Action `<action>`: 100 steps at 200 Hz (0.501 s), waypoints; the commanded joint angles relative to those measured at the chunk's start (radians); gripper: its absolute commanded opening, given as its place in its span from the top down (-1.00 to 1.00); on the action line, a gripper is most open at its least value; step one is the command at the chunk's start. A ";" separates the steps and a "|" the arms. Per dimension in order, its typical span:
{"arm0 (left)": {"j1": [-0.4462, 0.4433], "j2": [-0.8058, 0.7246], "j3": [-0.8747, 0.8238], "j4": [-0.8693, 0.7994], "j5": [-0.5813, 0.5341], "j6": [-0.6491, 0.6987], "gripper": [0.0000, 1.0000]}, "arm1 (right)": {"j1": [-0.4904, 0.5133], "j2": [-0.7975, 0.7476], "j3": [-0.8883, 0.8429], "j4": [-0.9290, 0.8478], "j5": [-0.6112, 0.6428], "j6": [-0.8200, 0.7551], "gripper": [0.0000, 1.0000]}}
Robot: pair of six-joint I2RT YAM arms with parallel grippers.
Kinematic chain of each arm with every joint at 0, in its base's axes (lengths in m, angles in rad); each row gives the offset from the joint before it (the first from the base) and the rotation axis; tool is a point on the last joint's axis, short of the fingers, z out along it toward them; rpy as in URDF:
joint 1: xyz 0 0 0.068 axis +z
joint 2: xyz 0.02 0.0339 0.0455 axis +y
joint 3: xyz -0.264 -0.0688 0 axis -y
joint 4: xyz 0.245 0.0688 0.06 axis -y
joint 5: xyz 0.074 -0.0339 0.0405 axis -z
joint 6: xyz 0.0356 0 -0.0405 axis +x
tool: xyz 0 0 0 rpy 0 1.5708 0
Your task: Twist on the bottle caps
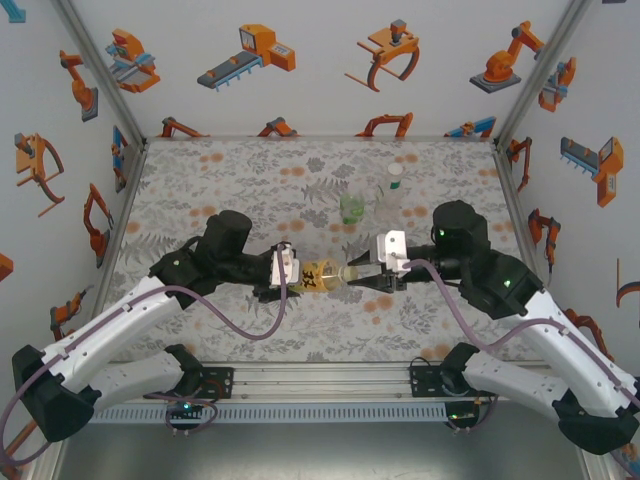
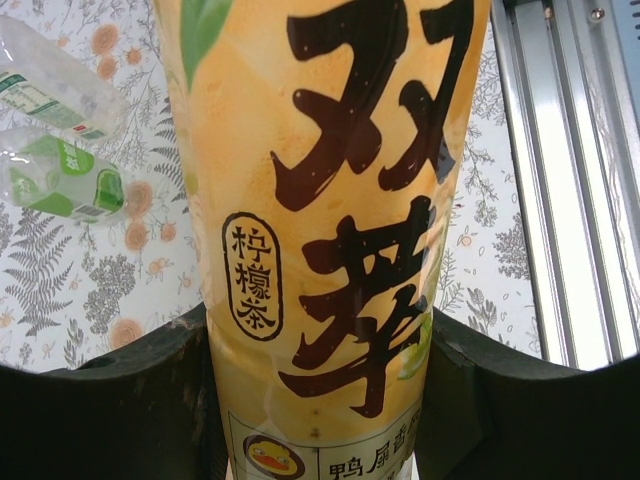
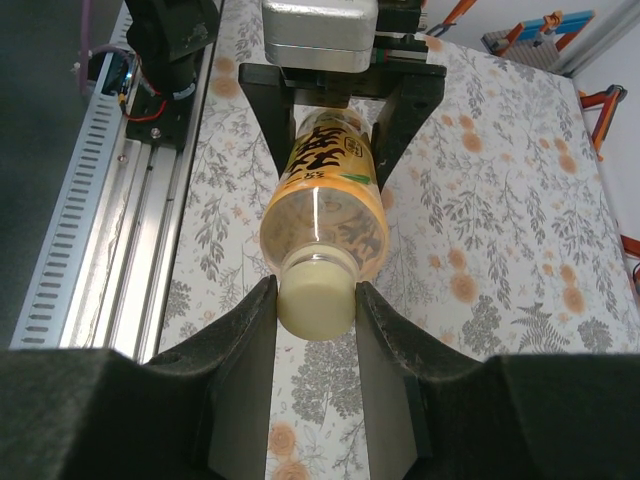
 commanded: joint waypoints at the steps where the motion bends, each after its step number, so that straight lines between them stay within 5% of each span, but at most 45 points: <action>1: -0.011 0.001 0.040 0.007 0.047 -0.004 1.00 | 0.008 0.011 0.024 0.005 -0.054 -0.022 0.83; 100: 0.004 -0.022 0.025 0.061 0.068 -0.047 1.00 | 0.019 -0.013 -0.055 0.139 0.050 0.221 0.93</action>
